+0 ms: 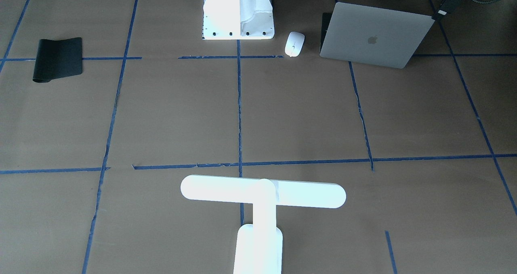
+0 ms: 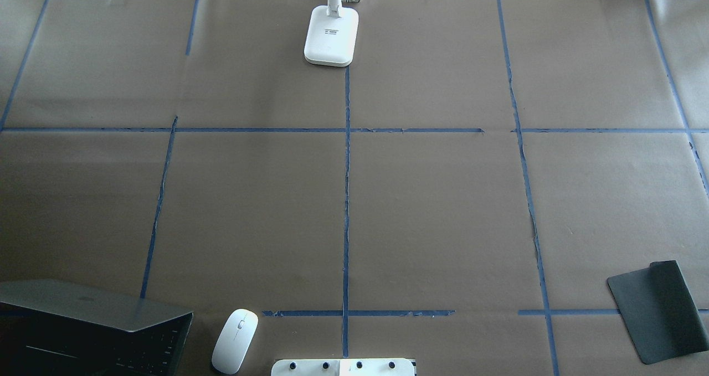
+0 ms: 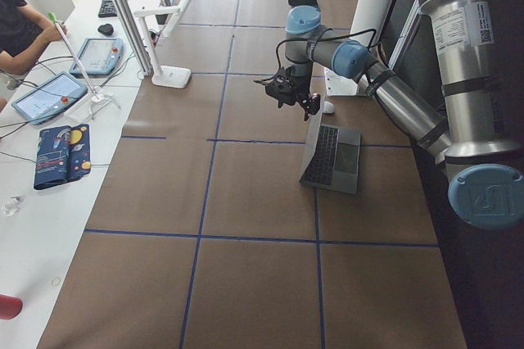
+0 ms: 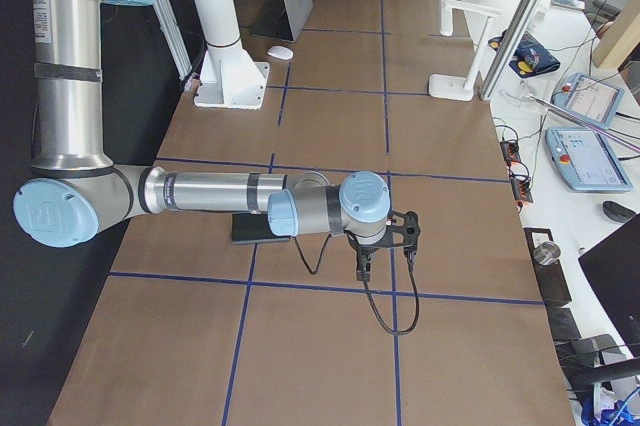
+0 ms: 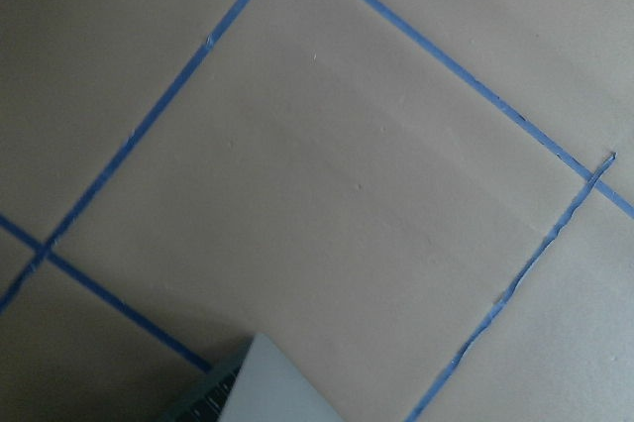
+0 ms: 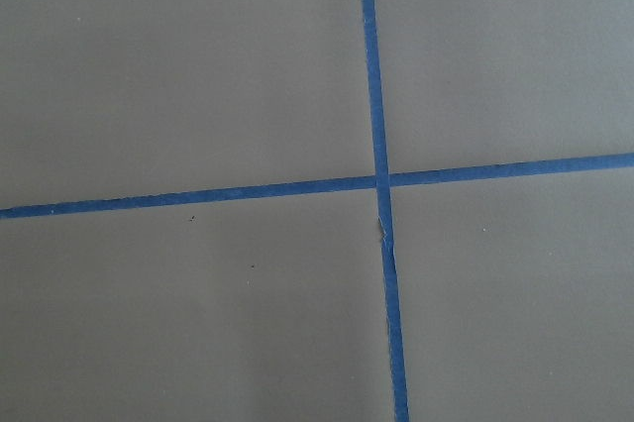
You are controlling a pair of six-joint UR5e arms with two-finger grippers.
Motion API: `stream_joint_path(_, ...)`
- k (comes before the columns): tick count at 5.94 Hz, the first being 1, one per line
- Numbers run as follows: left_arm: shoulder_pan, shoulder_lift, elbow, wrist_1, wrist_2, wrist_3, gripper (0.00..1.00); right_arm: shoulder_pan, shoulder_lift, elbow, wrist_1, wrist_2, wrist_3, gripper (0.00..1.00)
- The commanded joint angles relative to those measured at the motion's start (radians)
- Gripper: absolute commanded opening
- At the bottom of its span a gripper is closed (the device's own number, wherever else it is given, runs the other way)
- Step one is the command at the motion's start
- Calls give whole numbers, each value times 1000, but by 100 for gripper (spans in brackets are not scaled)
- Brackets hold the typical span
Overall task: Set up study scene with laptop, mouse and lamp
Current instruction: 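Grasp the grey laptop lid edge with the left gripper and lift it open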
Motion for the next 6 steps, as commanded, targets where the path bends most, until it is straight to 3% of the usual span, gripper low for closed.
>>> stream_joint_path(1, 257, -6, -17, -14, 190, -372, 100, -5, 2, 0, 0, -2, 4, 100)
stream_joint_path(3, 472, -16, -21, -10, 336, -624, 100, -5, 2, -15, 3, 3, 21, 100)
stream_joint_path(6, 550, -10, -21, -3, 364, -696, 100, -10, 5, -14, 3, -1, 36, 100)
